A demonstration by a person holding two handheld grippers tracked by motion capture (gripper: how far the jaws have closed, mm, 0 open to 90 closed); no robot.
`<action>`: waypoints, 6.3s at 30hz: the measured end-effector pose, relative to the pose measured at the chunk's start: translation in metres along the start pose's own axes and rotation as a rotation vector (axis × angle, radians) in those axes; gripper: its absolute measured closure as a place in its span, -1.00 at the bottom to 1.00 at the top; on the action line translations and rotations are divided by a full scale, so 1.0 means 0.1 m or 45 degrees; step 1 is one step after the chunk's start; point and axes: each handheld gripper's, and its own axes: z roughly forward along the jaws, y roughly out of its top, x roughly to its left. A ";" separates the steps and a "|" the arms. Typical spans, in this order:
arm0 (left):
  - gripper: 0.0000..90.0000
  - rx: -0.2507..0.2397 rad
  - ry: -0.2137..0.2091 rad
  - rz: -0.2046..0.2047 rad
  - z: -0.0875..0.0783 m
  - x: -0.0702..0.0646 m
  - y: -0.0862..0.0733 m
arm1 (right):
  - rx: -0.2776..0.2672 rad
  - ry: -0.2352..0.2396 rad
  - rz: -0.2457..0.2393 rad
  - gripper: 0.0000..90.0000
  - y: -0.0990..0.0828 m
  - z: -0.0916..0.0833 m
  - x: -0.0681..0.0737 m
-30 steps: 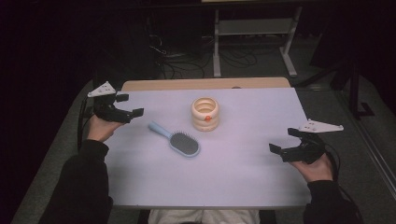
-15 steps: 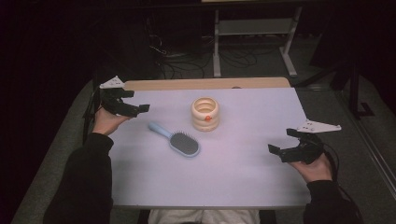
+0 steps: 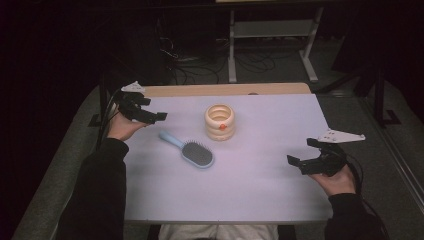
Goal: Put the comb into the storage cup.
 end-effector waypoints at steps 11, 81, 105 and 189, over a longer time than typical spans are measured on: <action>-0.95 0.059 -0.042 0.021 0.28 0.04 0.03 | 0.016 -0.008 0.010 -1.00 -0.01 0.02 -0.02; 0.99 0.415 -0.090 0.057 0.74 -0.03 -0.51 | 0.060 0.002 -0.010 -1.00 -0.04 0.05 0.02; 0.99 0.337 -0.090 0.031 0.32 -0.17 -0.80 | 0.066 -0.002 -0.036 -1.00 -0.03 0.06 0.05; -0.51 0.312 -0.195 0.126 -0.31 -0.69 -1.00 | 0.067 0.001 -0.020 -1.00 -0.03 0.04 0.06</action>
